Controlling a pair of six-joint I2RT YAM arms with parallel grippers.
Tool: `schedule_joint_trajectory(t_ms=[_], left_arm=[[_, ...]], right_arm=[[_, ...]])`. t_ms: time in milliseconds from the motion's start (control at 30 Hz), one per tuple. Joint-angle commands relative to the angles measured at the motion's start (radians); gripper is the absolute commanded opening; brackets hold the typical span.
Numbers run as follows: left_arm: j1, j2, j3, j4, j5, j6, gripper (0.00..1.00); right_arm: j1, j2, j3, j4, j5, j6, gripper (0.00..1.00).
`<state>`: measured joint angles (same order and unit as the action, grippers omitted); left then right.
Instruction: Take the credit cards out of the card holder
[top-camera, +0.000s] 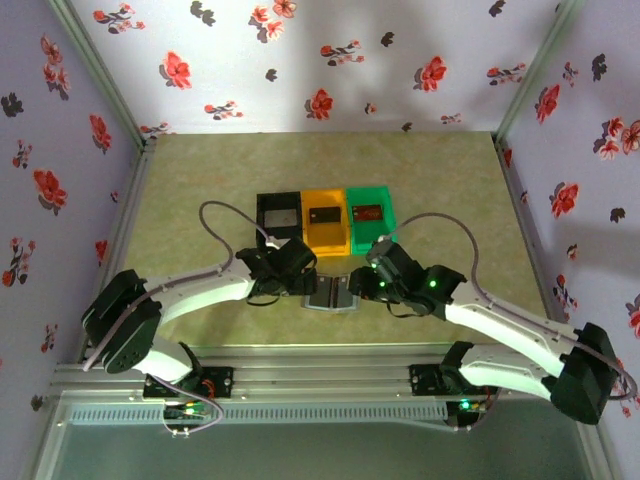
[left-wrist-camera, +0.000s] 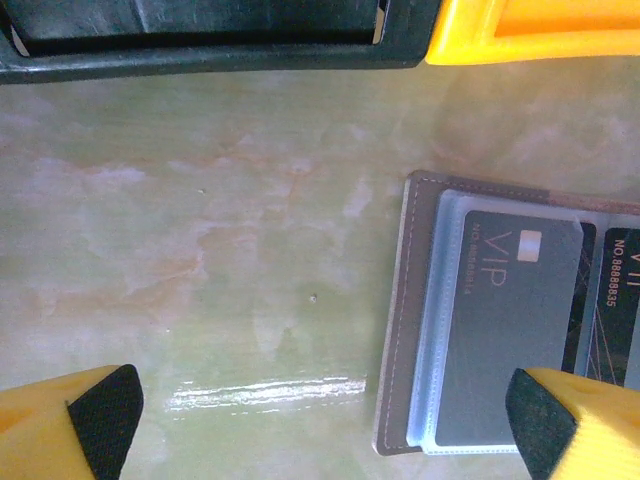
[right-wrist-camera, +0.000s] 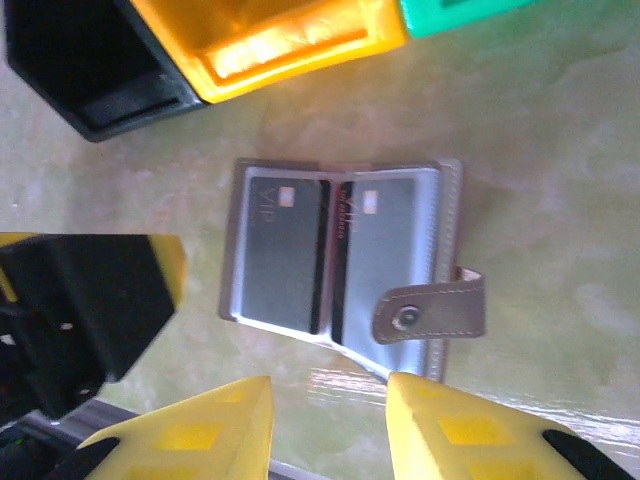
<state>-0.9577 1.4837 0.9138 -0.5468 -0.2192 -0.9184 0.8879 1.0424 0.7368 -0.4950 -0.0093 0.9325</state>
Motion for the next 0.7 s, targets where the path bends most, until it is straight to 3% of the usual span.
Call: schedule_joint_trajectory(t_ms=[0,267,667], left_arm=[[-0.006,-0.009,-0.014,-0.027,0.018,-0.019,0.95],[-0.006,0.001,-0.051,0.011,0.053,-0.032,0.89],[-0.006,0.021,-0.118,0.090,0.121,-0.097,0.87]], right_arm=[[-0.005,0.022,0.015,0.059,-0.063,0.014,0.35],[-0.005,0.193,0.021,0.283,-0.226,0.102,0.26],[-0.007,0.336,-0.021,0.417,-0.193,0.176,0.22]])
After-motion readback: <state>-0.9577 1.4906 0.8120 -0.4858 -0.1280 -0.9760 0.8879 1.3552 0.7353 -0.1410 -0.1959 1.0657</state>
